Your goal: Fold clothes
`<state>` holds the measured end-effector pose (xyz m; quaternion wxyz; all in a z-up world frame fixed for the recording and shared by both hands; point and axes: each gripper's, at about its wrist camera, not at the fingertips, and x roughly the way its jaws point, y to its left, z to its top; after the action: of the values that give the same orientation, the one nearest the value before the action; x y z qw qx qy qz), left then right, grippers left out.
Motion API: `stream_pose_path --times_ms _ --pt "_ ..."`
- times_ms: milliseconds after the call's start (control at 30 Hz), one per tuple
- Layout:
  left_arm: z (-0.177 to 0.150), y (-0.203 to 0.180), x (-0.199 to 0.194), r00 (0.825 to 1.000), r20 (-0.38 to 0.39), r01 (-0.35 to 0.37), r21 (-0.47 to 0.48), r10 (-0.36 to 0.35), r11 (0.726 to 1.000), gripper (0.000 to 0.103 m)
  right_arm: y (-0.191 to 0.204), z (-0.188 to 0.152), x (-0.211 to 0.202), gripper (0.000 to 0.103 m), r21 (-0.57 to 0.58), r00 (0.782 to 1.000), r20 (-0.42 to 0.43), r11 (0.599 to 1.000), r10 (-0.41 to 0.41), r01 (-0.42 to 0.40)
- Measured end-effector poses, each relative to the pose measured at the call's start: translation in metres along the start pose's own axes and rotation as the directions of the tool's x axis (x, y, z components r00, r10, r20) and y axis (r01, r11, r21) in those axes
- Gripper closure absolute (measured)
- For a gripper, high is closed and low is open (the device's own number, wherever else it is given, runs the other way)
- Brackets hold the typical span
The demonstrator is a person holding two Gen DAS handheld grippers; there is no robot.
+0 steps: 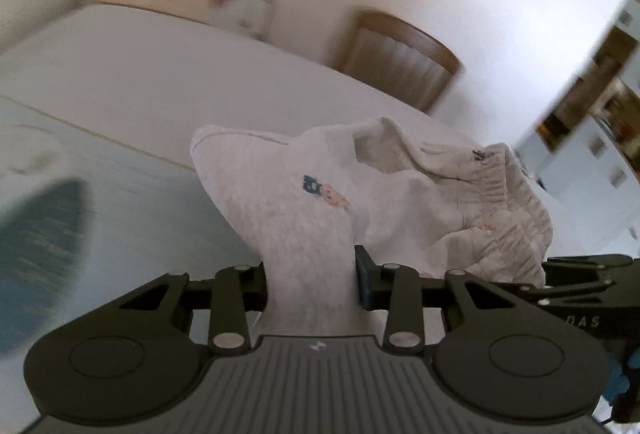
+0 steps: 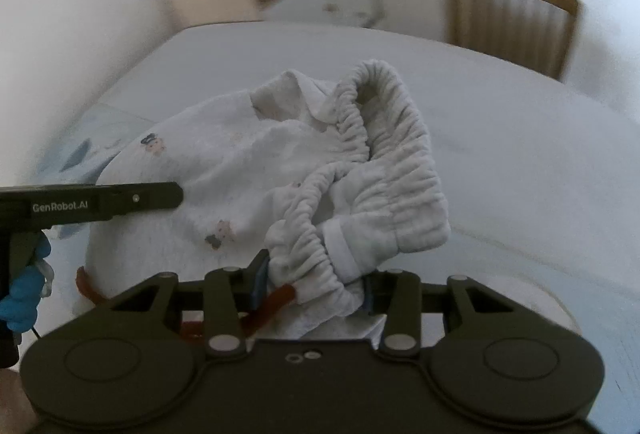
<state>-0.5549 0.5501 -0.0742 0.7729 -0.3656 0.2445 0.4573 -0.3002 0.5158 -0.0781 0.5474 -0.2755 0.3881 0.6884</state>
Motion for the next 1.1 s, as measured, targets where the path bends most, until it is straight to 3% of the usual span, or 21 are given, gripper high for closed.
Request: stream_pose_path --times_ms 133,300,533,667,833,900,967,1033,1100 --pt "0.021 0.061 -0.018 0.995 0.042 -0.092 -0.041 0.094 0.995 0.068 0.053 0.046 0.047 0.0 -0.115 0.998 -0.011 0.991 0.067 -0.068" --pt "0.053 0.125 -0.026 0.974 0.081 -0.209 -0.058 0.214 0.976 0.068 0.125 0.095 0.104 0.0 -0.248 0.991 -0.02 0.96 0.129 -0.13" --pt "0.083 0.175 -0.025 0.94 0.149 -0.302 -0.053 0.307 0.952 0.068 0.183 0.146 0.162 0.0 -0.269 0.979 0.013 0.944 0.202 -0.191" --pt "0.082 0.199 -0.012 0.941 0.116 -0.312 -0.069 0.318 0.948 0.067 0.187 0.154 0.187 0.0 -0.255 0.977 -0.008 0.945 0.211 -0.206" --pt "0.077 0.208 -0.009 0.944 0.125 -0.3 -0.051 0.304 0.953 0.054 0.176 0.146 0.197 0.0 -0.272 0.978 -0.03 0.94 0.207 -0.207" --pt "0.079 0.211 -0.014 0.955 0.108 -0.274 -0.053 0.278 0.96 0.047 0.169 0.145 0.189 0.0 -0.303 0.98 -0.01 0.934 0.197 -0.191" --pt "0.077 0.211 -0.026 0.955 0.118 -0.269 -0.026 0.271 0.963 0.046 0.16 0.142 0.174 0.0 -0.338 0.98 -0.011 0.921 0.2 -0.192" --pt "0.074 0.206 -0.042 0.944 0.155 -0.296 0.01 0.291 0.955 0.036 0.153 0.142 0.159 0.0 -0.38 0.979 0.003 0.906 0.204 -0.187" --pt "0.072 0.198 -0.057 0.94 0.197 -0.297 0.064 0.279 0.953 0.028 0.149 0.142 0.146 0.0 -0.434 0.988 0.041 0.893 0.151 -0.119"
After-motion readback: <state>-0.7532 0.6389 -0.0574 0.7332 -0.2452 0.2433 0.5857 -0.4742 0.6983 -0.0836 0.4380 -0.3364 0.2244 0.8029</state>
